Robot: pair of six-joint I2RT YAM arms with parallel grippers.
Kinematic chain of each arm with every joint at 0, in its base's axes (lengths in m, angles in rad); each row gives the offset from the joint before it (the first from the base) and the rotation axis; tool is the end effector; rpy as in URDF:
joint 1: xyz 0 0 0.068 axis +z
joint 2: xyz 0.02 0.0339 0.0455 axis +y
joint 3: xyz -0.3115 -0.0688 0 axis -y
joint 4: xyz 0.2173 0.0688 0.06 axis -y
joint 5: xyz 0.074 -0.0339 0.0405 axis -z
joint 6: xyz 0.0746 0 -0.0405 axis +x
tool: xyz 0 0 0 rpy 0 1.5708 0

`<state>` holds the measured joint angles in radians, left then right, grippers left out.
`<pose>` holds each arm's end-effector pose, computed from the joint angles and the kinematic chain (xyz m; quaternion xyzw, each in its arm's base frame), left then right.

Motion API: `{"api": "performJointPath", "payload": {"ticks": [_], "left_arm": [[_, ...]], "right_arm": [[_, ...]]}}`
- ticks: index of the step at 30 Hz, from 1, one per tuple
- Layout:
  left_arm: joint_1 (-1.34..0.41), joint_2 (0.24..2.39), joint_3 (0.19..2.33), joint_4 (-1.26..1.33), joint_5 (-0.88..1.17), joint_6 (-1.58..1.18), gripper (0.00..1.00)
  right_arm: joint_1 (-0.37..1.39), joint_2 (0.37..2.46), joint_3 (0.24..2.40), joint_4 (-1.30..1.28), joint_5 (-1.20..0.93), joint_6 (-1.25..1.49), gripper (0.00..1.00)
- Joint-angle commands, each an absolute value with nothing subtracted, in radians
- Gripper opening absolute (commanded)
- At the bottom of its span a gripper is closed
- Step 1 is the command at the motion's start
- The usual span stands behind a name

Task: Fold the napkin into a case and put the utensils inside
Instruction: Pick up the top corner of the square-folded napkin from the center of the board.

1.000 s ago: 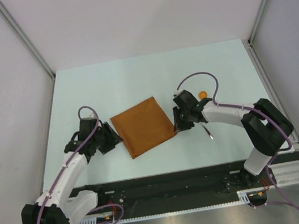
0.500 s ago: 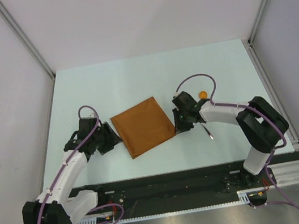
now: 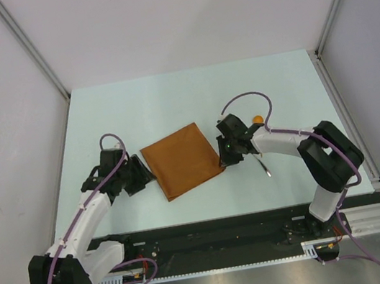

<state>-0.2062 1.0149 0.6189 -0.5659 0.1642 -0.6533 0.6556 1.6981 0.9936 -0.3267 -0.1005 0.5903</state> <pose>0.1577 -0.0454 0.2286 -0.1868 0.9326 -0.1956 0.2390 0.2651 0.2133 0.2003 -0.0448 0.9617 0.1946 0.1880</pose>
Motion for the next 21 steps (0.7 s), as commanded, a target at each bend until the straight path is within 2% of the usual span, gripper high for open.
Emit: {"api": "performJointPath", "payload": {"ticks": [1, 11, 12, 16, 21], "left_arm": [[-0.198, 1.012, 0.62, -0.548, 0.179, -0.635, 0.6], [-0.192, 1.025, 0.655, -0.552, 0.183, -0.623, 0.6], [-0.192, 1.026, 0.658, -0.552, 0.186, -0.621, 0.6], [-0.19, 1.048, 0.666, -0.534, 0.187, -0.62, 0.6], [-0.158, 1.117, 0.706, -0.486, 0.228, -0.62, 0.59]], "right_arm": [[0.661, 1.727, 1.028, -0.314, -0.117, 0.58, 0.21], [0.66, 1.721, 1.022, -0.321, -0.12, 0.584, 0.2], [0.658, 1.721, 1.022, -0.321, -0.121, 0.584, 0.18], [0.661, 1.707, 1.031, -0.325, -0.124, 0.591, 0.0], [0.67, 1.68, 1.084, -0.33, -0.127, 0.575, 0.0]]}}
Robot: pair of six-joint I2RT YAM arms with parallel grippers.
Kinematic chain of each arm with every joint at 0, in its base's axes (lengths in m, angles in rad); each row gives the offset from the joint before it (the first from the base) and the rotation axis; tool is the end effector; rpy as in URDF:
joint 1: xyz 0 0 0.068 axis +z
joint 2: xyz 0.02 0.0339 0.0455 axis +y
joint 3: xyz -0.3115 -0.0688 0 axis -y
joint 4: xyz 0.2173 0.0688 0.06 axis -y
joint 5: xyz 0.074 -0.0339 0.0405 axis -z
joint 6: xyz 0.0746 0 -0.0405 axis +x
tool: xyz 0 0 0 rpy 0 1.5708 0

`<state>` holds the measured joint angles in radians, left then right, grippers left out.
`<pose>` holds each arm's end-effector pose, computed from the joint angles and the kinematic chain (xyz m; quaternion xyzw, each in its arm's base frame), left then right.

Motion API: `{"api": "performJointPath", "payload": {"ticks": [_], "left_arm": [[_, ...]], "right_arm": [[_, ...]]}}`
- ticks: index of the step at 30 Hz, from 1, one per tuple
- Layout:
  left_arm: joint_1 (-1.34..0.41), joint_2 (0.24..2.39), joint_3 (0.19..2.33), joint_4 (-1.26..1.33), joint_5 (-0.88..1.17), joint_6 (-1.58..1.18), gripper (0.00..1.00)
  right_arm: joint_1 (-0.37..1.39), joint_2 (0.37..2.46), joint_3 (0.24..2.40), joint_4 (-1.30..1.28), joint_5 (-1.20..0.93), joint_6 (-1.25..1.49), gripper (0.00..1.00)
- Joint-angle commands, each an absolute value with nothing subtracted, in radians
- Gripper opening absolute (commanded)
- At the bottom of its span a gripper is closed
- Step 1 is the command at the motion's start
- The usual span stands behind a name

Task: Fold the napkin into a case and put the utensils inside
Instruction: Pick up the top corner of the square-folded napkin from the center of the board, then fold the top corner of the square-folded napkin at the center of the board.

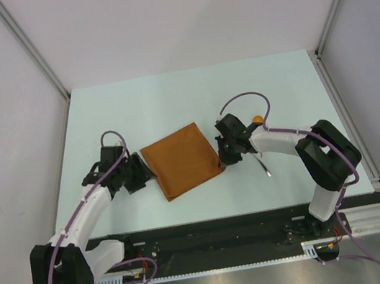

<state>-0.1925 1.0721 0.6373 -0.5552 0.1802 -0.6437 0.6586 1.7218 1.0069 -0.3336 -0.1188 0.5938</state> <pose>0.1685 -0.0465 0.2267 -0.1883 0.9358 -0.1946 0.2256 0.2668 0.2176 0.1960 -0.0466 0.9634 0.1975 0.1752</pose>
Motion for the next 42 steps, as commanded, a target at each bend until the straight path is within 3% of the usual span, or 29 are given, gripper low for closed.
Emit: {"api": "performJointPath", "payload": {"ticks": [1, 10, 18, 26, 42], "left_arm": [[-0.152, 1.147, 0.713, -0.477, 0.248, -0.62, 0.58], [-0.08, 1.259, 0.798, -0.437, 0.287, -0.595, 0.55], [-0.068, 1.31, 0.775, -0.387, 0.34, -0.598, 0.43], [-0.113, 1.332, 0.678, -0.301, 0.413, -0.632, 0.29], [-0.172, 1.186, 0.485, -0.288, 0.394, -0.681, 0.26]], "right_arm": [[0.673, 1.686, 1.113, -0.328, -0.143, 0.574, 0.0], [0.727, 1.926, 1.366, -0.261, -0.307, 0.557, 0.0], [0.755, 2.134, 1.656, -0.253, -0.416, 0.548, 0.0], [0.753, 2.207, 1.723, -0.21, -0.471, 0.552, 0.0], [0.732, 2.299, 1.79, -0.081, -0.561, 0.652, 0.0]]}}
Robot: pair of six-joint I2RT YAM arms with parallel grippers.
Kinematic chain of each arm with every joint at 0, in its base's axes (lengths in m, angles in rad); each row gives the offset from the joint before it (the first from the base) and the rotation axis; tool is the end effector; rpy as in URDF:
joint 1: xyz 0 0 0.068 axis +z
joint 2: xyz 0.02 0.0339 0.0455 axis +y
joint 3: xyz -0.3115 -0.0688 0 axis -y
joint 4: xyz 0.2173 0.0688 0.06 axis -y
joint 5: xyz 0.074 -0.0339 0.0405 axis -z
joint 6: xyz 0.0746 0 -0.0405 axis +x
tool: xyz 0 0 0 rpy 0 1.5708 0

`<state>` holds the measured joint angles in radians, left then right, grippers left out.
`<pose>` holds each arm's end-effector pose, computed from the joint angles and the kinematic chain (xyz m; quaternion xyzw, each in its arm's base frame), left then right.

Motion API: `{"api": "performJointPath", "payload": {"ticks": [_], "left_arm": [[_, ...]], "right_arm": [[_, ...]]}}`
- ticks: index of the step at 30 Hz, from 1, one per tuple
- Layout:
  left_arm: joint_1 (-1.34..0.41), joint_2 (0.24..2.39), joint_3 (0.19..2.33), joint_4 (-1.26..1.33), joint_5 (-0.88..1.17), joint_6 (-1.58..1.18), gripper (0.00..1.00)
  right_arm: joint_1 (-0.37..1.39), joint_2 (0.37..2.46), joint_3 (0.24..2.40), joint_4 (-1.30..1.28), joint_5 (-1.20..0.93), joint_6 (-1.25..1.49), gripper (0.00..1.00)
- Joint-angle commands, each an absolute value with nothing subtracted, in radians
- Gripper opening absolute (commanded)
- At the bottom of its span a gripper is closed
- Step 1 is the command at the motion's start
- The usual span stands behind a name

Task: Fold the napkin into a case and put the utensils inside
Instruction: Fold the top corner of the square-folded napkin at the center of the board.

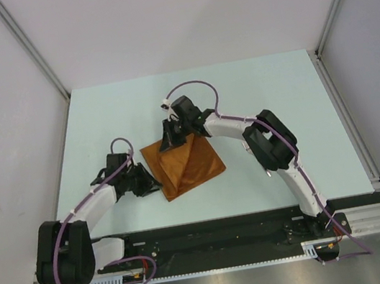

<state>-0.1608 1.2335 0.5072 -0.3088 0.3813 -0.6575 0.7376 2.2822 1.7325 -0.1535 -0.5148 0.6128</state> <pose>0.1854 -0.0582 0.1848 -0.1841 0.9301 -0.2710 0.1657 0.3794 0.3944 0.1972 -0.1615 0.8691 0.4344 0.1729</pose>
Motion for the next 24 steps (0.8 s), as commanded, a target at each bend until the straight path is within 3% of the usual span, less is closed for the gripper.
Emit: {"api": "performJointPath", "payload": {"ticks": [1, 24], "left_arm": [[-0.173, 1.181, 0.473, -0.287, 0.393, -0.684, 0.26], [-0.227, 1.108, 0.364, -0.287, 0.377, -0.742, 0.24]], "right_arm": [[0.732, 2.304, 1.793, -0.066, -0.568, 0.663, 0.0], [0.733, 2.404, 1.859, 0.038, -0.581, 0.765, 0.0]]}}
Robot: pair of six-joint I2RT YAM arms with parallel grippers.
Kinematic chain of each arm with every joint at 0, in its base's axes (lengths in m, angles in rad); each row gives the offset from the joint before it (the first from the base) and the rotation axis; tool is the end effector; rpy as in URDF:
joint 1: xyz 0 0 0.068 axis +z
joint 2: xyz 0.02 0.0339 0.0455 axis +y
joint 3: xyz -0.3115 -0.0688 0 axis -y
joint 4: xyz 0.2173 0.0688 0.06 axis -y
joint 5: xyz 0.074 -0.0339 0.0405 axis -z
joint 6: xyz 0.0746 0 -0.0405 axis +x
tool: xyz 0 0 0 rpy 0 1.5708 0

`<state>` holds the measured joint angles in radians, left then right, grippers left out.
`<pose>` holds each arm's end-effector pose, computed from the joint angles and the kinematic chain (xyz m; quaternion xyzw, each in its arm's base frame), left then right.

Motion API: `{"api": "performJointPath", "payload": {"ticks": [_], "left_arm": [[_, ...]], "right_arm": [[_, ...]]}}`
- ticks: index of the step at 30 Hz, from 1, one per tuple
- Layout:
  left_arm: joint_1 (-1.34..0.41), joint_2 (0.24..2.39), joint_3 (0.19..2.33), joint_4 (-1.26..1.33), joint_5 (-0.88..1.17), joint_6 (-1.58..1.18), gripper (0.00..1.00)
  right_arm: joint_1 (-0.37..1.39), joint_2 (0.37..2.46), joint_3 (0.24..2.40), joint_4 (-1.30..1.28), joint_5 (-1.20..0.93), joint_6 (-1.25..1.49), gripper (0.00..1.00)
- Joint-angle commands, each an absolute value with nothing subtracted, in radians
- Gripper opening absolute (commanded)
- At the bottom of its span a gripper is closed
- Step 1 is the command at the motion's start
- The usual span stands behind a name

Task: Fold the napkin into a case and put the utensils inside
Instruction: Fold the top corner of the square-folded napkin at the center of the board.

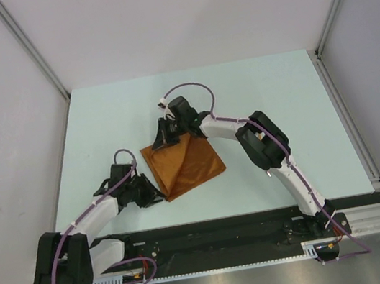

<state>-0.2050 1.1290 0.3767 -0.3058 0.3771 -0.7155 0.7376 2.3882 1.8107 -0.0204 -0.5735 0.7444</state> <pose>0.1479 -0.0588 0.1655 -0.1939 0.9314 -0.2731 0.1426 0.3983 0.4166 0.1813 -0.1293 0.8483 0.4872 0.1621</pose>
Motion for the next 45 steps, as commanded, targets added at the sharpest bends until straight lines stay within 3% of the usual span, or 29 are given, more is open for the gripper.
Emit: {"api": "performJointPath", "payload": {"ticks": [1, 20, 29, 45], "left_arm": [[-0.233, 1.109, 0.362, -0.282, 0.376, -0.745, 0.24], [-0.245, 1.054, 0.414, -0.376, 0.341, -0.742, 0.27], [-0.259, 1.074, 0.357, -0.29, 0.4, -0.767, 0.25], [-0.296, 1.075, 0.403, -0.402, 0.276, -0.755, 0.27]], "right_arm": [[0.733, 2.405, 1.864, 0.04, -0.58, 0.768, 0.0], [0.738, 2.451, 1.893, 0.058, -0.595, 0.795, 0.01], [0.747, 2.47, 1.91, 0.072, -0.6, 0.816, 0.02], [0.746, 2.479, 1.908, 0.057, -0.609, 0.815, 0.06]]}}
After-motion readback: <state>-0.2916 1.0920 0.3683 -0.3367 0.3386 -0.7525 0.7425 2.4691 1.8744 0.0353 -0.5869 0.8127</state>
